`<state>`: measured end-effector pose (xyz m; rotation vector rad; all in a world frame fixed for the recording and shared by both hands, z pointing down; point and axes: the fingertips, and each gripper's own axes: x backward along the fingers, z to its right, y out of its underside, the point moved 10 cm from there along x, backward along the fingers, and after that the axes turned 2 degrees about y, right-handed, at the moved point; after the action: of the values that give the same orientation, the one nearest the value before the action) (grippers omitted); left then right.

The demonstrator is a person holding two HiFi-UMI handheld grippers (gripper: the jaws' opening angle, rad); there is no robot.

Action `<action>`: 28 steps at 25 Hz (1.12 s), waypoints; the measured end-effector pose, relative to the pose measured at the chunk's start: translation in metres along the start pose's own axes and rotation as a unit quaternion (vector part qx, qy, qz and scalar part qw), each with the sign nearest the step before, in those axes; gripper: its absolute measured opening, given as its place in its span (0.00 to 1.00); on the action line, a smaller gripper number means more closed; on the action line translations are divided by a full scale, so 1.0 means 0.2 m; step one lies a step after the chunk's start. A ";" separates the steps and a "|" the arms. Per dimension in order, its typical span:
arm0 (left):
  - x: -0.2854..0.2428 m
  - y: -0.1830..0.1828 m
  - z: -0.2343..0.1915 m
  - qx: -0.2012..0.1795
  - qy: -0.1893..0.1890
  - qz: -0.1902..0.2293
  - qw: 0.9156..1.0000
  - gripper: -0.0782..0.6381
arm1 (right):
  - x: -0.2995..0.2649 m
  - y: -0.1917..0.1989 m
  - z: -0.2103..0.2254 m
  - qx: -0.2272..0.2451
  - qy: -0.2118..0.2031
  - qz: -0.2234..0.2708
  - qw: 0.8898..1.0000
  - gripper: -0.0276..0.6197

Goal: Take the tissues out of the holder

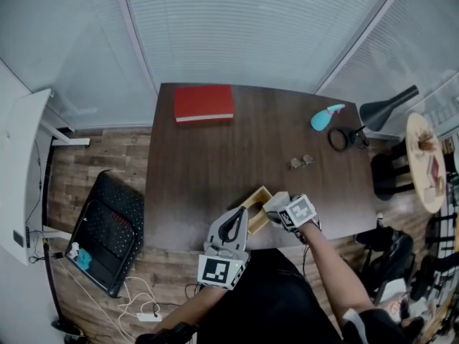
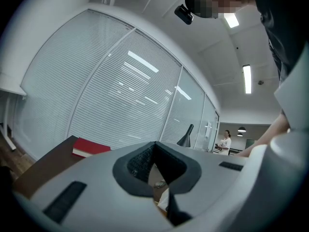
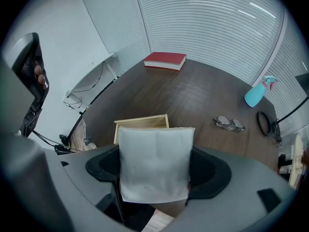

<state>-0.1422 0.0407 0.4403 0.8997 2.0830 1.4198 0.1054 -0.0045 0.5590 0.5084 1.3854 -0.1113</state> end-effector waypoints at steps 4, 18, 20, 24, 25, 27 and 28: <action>-0.02 0.00 0.04 -0.002 0.003 0.000 1.000 0.11 | 0.01 0.04 0.04 -0.007 0.002 -0.001 1.000 0.67; -0.11 0.06 0.21 -0.013 -0.005 -0.011 1.000 0.11 | 0.04 0.18 0.30 -0.012 -0.003 0.000 1.000 0.67; -0.13 0.07 0.22 -0.013 -0.011 -0.013 1.000 0.11 | 0.05 0.19 0.34 -0.016 -0.003 0.002 1.000 0.67; -0.16 0.08 0.27 -0.017 -0.017 -0.014 1.000 0.11 | 0.06 0.23 0.42 -0.021 -0.003 0.006 1.000 0.67; -0.17 0.09 0.28 -0.018 -0.017 -0.014 1.000 0.11 | 0.06 0.23 0.43 -0.024 -0.004 0.008 1.000 0.67; -0.20 0.10 0.30 -0.017 -0.018 -0.017 1.000 0.11 | 0.06 0.25 0.47 -0.027 -0.006 0.010 1.000 0.67; -0.22 0.10 0.31 -0.017 -0.017 -0.019 1.000 0.11 | 0.06 0.25 0.48 -0.028 -0.006 0.010 1.000 0.67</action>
<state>-0.0643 0.0537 0.4372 0.8614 2.0340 1.4069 0.2141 0.0039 0.5704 0.4736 1.3676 -0.0598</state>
